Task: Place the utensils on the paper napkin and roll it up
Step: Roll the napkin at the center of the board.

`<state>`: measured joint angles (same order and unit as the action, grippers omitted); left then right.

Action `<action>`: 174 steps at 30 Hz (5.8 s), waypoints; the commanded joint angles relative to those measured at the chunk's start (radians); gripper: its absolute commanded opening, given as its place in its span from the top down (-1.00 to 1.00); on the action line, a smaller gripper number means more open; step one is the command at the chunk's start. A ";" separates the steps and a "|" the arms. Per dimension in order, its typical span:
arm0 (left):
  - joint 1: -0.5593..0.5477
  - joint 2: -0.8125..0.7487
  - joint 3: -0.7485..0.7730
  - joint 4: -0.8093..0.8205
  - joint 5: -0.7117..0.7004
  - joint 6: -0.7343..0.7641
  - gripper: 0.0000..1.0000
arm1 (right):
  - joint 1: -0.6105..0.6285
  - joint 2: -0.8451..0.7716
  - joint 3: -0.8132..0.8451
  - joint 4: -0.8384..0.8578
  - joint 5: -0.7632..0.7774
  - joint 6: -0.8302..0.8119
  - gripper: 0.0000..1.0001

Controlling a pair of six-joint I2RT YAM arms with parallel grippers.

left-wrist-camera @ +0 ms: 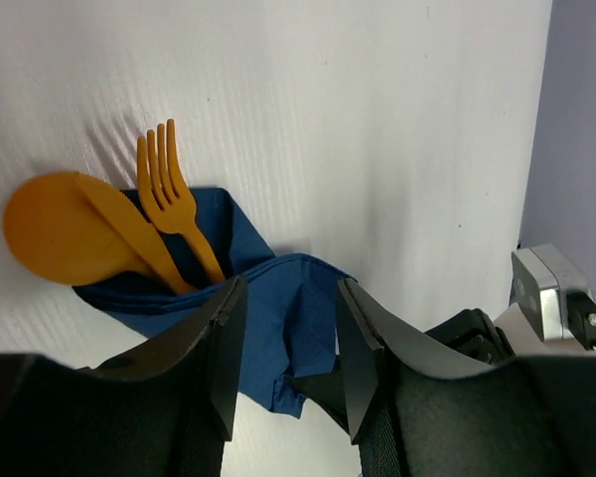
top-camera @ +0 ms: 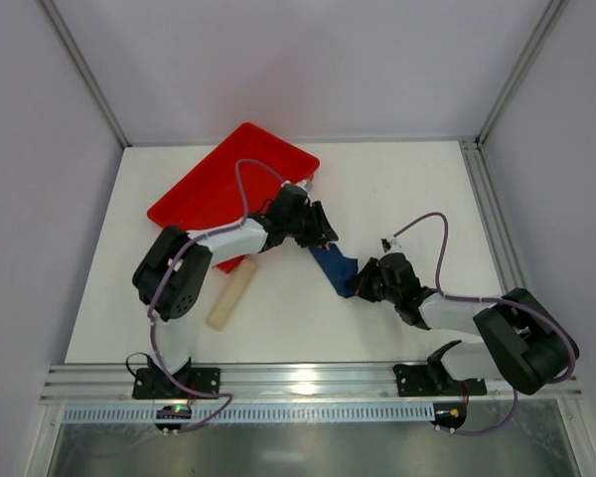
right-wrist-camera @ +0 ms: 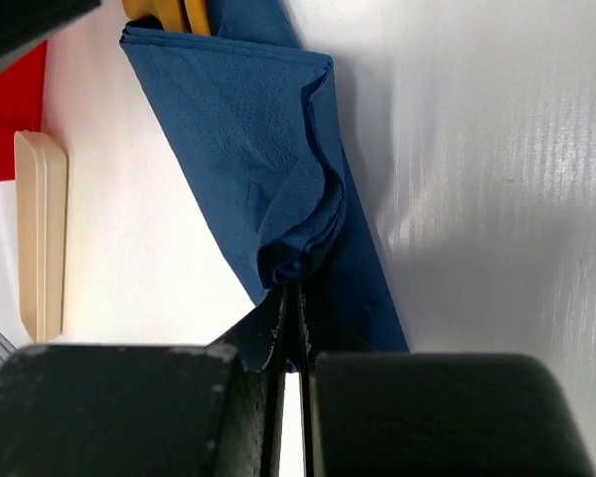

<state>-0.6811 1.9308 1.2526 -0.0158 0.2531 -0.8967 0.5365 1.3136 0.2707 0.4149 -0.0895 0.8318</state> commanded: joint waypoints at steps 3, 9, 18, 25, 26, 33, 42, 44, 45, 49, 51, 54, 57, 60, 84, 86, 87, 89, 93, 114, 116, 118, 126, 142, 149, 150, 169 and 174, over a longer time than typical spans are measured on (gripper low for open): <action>-0.015 -0.107 -0.090 -0.032 -0.072 0.044 0.11 | 0.003 0.021 -0.007 0.036 0.010 0.068 0.92; -0.049 -0.170 -0.215 0.000 -0.101 0.033 0.12 | 0.005 0.021 -0.011 0.059 0.030 0.150 0.92; -0.069 -0.181 -0.269 0.106 -0.037 0.008 0.17 | 0.077 0.010 -0.013 0.082 0.135 0.293 0.92; -0.081 -0.161 -0.222 0.122 -0.029 0.012 0.17 | 0.128 -0.010 -0.028 0.076 0.223 0.352 0.90; -0.083 -0.152 -0.214 0.131 -0.015 0.010 0.17 | 0.132 -0.010 -0.030 0.076 0.229 0.358 0.89; -0.113 -0.070 -0.140 0.132 -0.006 0.002 0.19 | 0.137 -0.039 -0.036 0.053 0.246 0.363 0.82; -0.144 0.022 -0.101 0.136 0.006 -0.010 0.21 | 0.140 -0.045 -0.041 0.068 0.252 0.376 0.61; -0.147 0.039 -0.096 0.131 0.009 -0.010 0.22 | 0.146 -0.062 -0.031 0.035 0.252 0.351 0.55; -0.149 0.046 -0.097 0.131 0.011 -0.011 0.23 | 0.148 -0.074 -0.021 0.016 0.249 0.340 0.54; -0.152 0.033 -0.130 0.132 -0.001 -0.008 0.23 | 0.148 -0.236 0.036 -0.250 0.269 0.270 0.49; -0.153 0.022 -0.139 0.129 -0.005 -0.002 0.22 | 0.149 -0.298 0.088 -0.358 0.293 0.210 0.44; -0.155 0.020 -0.151 0.135 -0.002 -0.001 0.22 | 0.146 -0.379 0.140 -0.524 0.329 0.156 0.38; -0.161 0.033 -0.159 0.157 0.018 -0.007 0.23 | 0.076 -0.375 0.177 -0.541 0.298 0.064 0.36; -0.169 0.040 -0.165 0.163 0.029 -0.004 0.24 | -0.028 -0.274 0.237 -0.516 0.197 -0.046 0.35; -0.170 -0.019 -0.186 0.079 0.163 0.097 0.24 | 0.014 -0.043 0.217 -0.453 0.146 0.078 0.03; -0.170 -0.024 -0.180 0.067 0.161 0.101 0.23 | 0.039 -0.050 0.216 -0.488 0.209 0.130 0.03; -0.172 -0.026 -0.182 0.068 0.153 0.097 0.23 | 0.054 -0.060 0.211 -0.502 0.227 0.147 0.02; -0.170 -0.033 -0.194 0.088 0.147 0.087 0.23 | 0.057 -0.074 0.196 -0.522 0.253 0.202 0.01; -0.172 -0.039 -0.213 0.117 0.106 0.070 0.23 | 0.060 -0.114 0.168 -0.545 0.274 0.286 -0.01; -0.172 -0.059 -0.251 0.166 0.113 0.070 0.23 | 0.103 -0.070 0.127 -0.498 0.338 0.555 0.53; -0.172 -0.070 -0.265 0.171 0.120 0.070 0.22 | 0.102 -0.054 0.108 -0.484 0.350 0.534 0.77; -0.172 -0.079 -0.275 0.177 0.126 0.074 0.18 | 0.103 -0.050 0.098 -0.463 0.367 0.514 0.85; -0.169 -0.145 -0.298 0.163 0.144 0.074 0.14 | 0.103 -0.099 0.006 -0.374 0.444 0.432 0.92; -0.179 -0.182 -0.364 0.278 0.178 -0.079 0.61 | 0.108 -0.111 -0.024 -0.338 0.444 0.426 0.92; -0.245 -0.151 -0.390 0.286 0.106 -0.079 0.86 | 0.115 -0.148 -0.030 -0.369 0.462 0.414 0.92; -0.250 -0.136 -0.404 0.295 0.100 -0.080 0.88 | 0.115 -0.163 -0.030 -0.378 0.471 0.406 0.92; -0.282 -0.081 -0.449 0.338 0.072 -0.067 0.89 | 0.117 -0.299 0.094 -0.605 0.499 0.172 0.47; -0.285 -0.090 -0.437 0.310 0.068 -0.056 0.87 | 0.115 -0.369 0.211 -0.688 0.445 0.055 0.47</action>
<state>-0.9565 1.8355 0.8032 0.3328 0.3538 -0.9871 0.6491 0.9798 0.3912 -0.2123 0.3576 0.9920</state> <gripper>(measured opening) 0.063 0.262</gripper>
